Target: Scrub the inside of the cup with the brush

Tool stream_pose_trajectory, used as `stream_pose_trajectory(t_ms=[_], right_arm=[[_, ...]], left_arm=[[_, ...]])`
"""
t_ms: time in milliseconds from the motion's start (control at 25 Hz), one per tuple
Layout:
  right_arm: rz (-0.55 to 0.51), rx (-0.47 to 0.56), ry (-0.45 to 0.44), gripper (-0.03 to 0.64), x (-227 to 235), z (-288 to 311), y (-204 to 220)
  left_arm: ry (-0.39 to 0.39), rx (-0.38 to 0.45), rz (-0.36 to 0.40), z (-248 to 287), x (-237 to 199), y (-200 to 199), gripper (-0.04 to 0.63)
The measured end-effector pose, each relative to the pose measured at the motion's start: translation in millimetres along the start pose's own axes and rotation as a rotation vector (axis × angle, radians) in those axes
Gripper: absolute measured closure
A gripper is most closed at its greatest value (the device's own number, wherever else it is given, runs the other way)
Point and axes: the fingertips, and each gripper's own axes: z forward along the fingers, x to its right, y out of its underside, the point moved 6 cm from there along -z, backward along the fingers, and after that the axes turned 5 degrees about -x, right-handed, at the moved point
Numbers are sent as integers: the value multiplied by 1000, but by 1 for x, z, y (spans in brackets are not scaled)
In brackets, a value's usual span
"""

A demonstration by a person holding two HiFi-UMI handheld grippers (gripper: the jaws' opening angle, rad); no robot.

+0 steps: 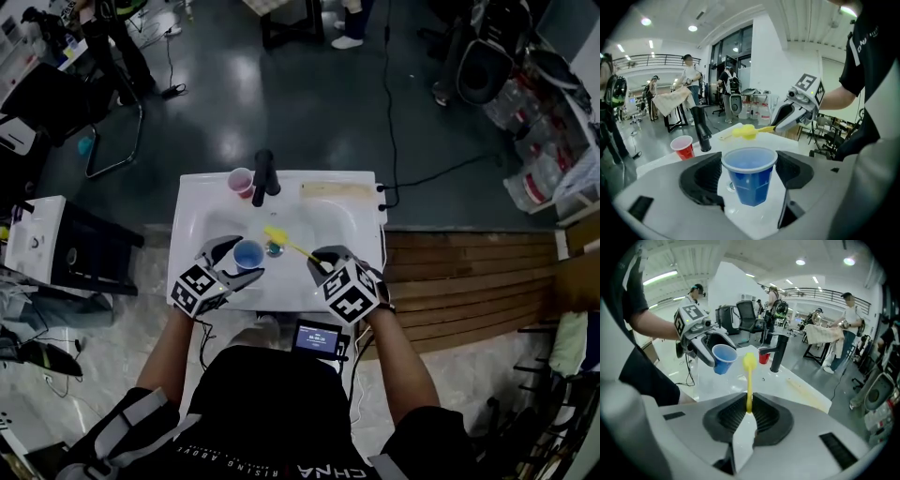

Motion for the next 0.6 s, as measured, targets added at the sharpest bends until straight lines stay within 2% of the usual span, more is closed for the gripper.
stream_pose_trajectory(t_ms=[200,600], right_arm=[[105,53,8,575,0,-13,22],[129,127,-49,575,-24,-9,34]], left_arm=[[0,96,-122,-3,17,-3,233],[-89,163,-259,-35,27,16,233]])
